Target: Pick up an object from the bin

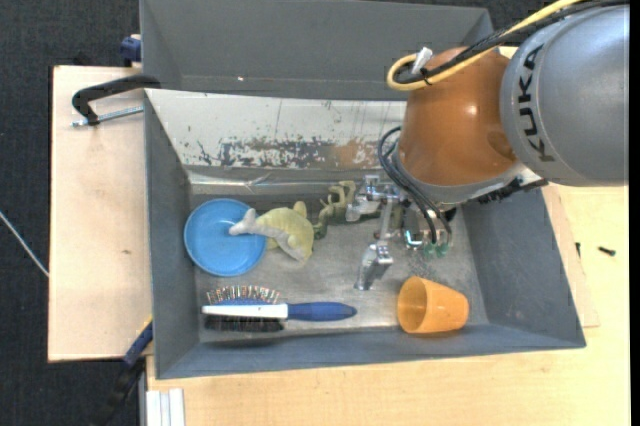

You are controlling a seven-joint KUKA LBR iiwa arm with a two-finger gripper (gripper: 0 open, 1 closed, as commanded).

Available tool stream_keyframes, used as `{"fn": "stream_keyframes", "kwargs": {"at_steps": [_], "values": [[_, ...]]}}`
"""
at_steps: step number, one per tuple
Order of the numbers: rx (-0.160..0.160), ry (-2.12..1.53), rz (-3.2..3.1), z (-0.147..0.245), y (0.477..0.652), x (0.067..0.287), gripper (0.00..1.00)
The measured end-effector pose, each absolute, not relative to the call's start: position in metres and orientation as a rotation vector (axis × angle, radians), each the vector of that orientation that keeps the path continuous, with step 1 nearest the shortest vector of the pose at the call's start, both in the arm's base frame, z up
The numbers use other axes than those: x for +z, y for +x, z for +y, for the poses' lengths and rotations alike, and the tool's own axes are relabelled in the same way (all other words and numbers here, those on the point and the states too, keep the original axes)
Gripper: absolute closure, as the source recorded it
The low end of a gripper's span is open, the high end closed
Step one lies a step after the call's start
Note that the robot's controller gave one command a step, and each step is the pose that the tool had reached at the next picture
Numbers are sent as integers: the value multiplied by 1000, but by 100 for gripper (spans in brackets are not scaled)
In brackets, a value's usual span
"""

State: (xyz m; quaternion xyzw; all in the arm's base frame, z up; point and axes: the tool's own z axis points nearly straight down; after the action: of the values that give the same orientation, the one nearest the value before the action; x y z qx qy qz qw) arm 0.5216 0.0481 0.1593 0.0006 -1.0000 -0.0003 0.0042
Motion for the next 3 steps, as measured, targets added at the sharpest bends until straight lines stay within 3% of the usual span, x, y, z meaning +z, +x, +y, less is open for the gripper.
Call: {"fn": "stream_keyframes", "kwargs": {"at_steps": [1, 2, 3], "values": [[-4, -167, -3142, 67, 598, 92, 0], [-4, 169, -3148, 84, 571, 169, 0], [-3, 111, -3138, 69, 582, 78, 0]]}}
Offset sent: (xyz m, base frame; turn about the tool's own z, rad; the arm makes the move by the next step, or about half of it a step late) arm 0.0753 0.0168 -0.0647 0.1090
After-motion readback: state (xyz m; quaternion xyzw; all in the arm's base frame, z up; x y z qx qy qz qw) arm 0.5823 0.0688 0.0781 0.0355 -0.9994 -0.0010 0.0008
